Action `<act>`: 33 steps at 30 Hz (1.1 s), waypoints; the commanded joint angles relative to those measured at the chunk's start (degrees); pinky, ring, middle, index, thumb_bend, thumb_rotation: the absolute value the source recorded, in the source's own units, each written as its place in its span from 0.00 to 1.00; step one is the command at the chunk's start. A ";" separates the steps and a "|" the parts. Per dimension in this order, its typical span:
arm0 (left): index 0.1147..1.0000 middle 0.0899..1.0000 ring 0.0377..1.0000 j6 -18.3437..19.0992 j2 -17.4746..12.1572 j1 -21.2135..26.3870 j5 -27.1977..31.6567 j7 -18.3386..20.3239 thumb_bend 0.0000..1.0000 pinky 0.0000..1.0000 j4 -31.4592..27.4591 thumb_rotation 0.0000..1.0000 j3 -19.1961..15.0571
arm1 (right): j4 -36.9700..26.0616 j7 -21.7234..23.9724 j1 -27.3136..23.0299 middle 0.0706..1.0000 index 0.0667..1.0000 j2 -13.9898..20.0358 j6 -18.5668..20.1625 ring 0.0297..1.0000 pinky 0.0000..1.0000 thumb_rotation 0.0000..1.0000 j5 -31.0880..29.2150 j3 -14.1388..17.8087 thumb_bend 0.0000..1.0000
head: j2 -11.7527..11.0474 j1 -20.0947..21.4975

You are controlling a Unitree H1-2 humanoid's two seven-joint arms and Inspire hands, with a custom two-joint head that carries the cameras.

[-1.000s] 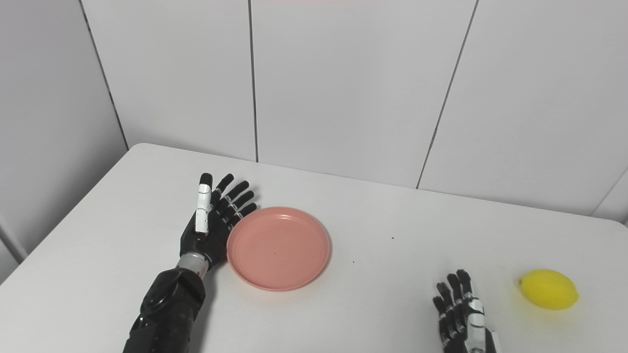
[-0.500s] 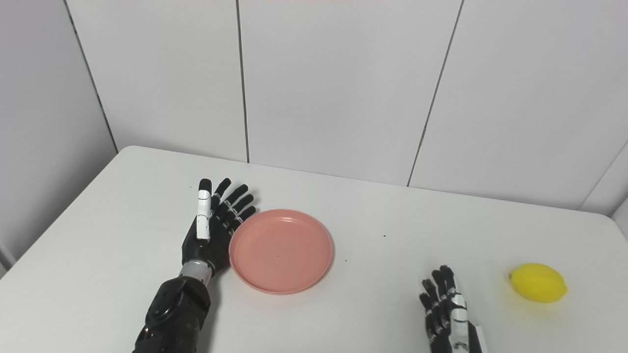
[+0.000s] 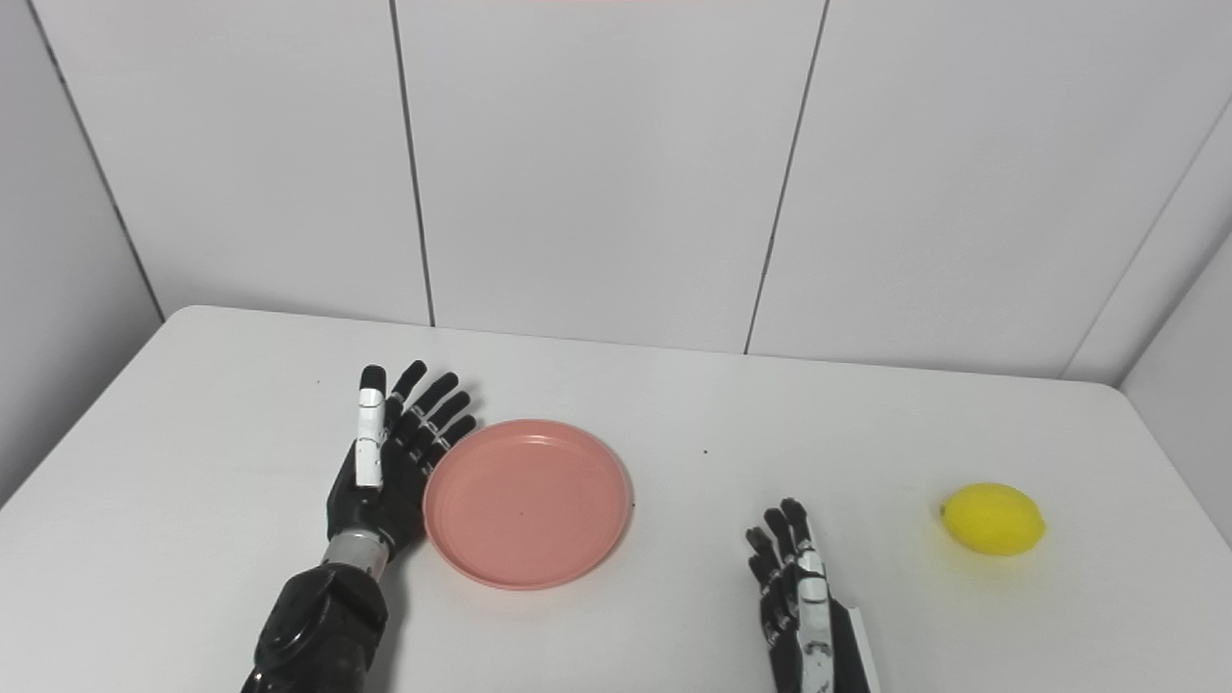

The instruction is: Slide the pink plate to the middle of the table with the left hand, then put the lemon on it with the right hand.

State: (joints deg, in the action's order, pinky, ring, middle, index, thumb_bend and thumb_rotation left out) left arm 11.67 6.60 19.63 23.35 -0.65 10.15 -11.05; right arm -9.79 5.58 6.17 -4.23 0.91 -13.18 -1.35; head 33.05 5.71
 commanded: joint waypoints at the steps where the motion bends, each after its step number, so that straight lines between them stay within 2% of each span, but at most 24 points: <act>1: 0.88 0.78 0.81 2.24 0.59 -0.38 0.21 -0.31 0.80 0.80 1.49 0.77 0.31 | -0.22 -0.57 0.32 0.95 0.96 -1.03 -0.73 0.94 1.00 0.94 0.25 -0.34 0.71 | 0.20 0.51; 15: 0.92 0.81 0.81 3.45 1.19 -0.26 0.54 -0.27 0.81 0.81 0.37 0.78 0.95 | 0.55 -0.87 -0.37 0.95 0.95 -2.42 -0.70 0.93 1.00 0.91 1.00 -0.86 0.71 | 1.27 3.92; 21: 0.94 0.83 0.84 4.83 1.02 -0.25 1.81 0.09 0.80 0.85 -0.35 0.80 0.78 | 0.00 -2.03 -0.50 0.94 0.95 -3.20 0.21 0.93 0.99 0.90 1.85 -1.55 0.71 | 1.60 6.32; 27: 0.92 0.81 0.82 4.93 0.42 0.09 2.44 0.58 0.82 0.83 -0.23 0.76 0.58 | 0.40 -2.66 -0.92 0.93 0.94 -3.95 0.27 0.92 0.99 0.89 2.46 -2.34 0.70 | 1.79 9.79; 33: 0.93 0.82 0.84 5.69 0.00 0.27 3.20 1.08 0.81 0.85 -0.33 0.77 0.36 | 1.13 -2.81 -1.39 0.93 0.94 -4.49 -0.27 0.92 0.99 0.88 3.20 -2.89 0.71 | 1.87 12.29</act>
State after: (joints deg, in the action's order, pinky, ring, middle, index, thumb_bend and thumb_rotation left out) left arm 14.98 6.77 19.74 26.03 0.62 9.32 -10.68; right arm -8.88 3.07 5.10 -7.93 0.76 -10.24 -3.80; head 34.98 18.01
